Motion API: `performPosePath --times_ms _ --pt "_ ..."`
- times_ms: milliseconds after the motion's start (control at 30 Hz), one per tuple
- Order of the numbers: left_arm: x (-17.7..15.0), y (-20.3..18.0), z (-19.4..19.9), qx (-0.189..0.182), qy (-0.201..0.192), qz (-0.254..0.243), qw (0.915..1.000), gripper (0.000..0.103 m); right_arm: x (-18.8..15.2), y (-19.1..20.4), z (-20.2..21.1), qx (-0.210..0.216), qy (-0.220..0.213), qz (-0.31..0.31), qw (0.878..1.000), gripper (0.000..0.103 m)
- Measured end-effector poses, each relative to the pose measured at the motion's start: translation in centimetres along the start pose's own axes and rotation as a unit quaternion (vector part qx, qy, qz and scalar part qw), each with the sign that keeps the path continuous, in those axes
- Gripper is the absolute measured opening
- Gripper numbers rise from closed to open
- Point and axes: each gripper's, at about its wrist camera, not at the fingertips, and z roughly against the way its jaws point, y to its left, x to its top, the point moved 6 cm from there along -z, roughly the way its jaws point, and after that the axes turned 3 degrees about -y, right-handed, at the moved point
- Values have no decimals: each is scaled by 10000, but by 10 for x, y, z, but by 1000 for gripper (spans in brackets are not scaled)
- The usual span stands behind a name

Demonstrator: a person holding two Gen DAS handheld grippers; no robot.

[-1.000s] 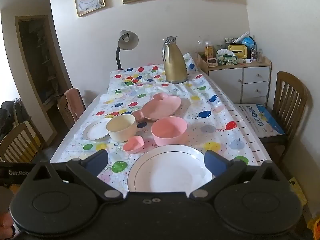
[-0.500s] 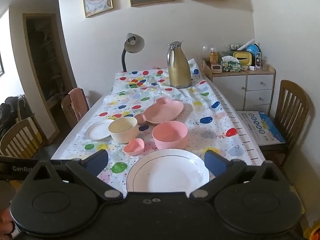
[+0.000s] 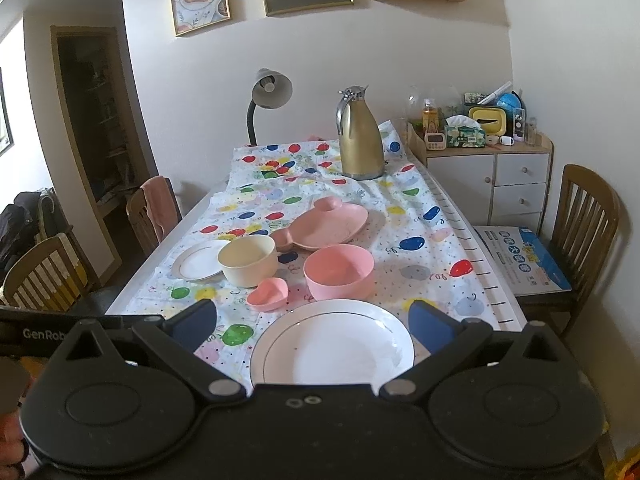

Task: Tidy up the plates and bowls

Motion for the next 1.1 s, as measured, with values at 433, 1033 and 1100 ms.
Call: performPosePath --times_ms 433,1033,1100 --pt "1 -2 7 0 -87 -10 10000 103 4 -2 4 66 -35 57 10000 101" --pt "5 -6 -5 -87 -74 5 9999 103 10 -9 1 -39 -87 204 9997 101" --pt "5 -3 -14 -85 -37 -4 10000 103 7 -12 -5 -132 -63 182 9997 101"
